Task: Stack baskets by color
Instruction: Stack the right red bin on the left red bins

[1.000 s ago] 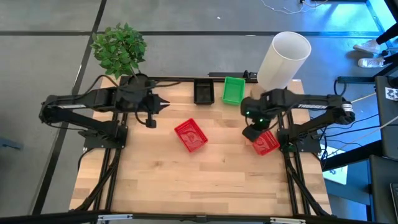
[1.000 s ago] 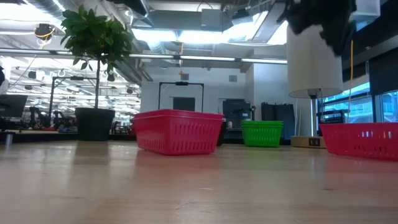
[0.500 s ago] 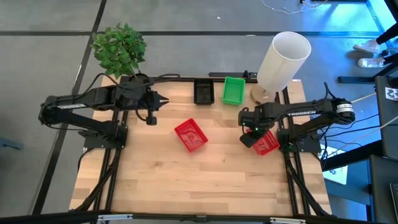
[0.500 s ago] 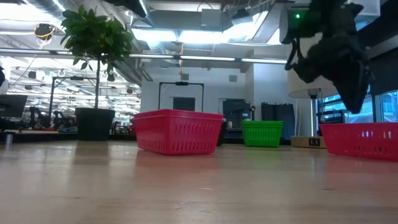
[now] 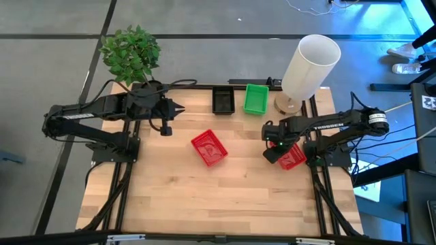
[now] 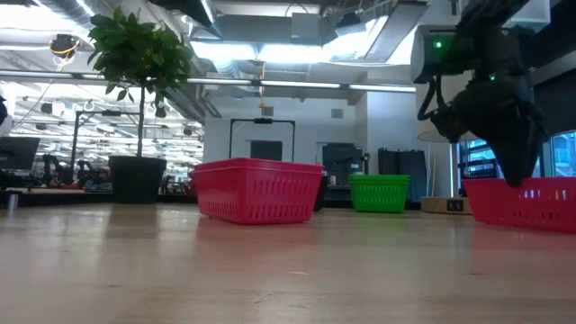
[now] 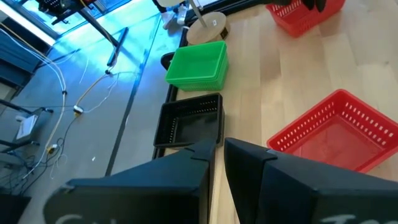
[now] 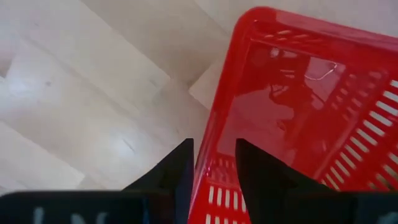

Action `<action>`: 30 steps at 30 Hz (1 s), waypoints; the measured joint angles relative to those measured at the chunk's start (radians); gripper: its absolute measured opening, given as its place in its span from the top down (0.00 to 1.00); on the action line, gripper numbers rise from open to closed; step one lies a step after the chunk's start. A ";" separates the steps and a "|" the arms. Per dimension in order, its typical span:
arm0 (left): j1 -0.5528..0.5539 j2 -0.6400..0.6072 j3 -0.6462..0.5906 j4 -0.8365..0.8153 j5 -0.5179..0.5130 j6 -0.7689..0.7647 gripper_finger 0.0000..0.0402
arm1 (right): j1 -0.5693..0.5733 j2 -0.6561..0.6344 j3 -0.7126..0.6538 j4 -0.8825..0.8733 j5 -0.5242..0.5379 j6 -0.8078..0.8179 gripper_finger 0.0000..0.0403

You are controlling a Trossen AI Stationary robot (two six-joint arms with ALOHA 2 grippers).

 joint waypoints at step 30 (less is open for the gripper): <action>0.000 0.000 0.000 -0.027 0.000 0.000 0.93 | -0.003 0.142 0.523 0.106 0.244 0.012 0.99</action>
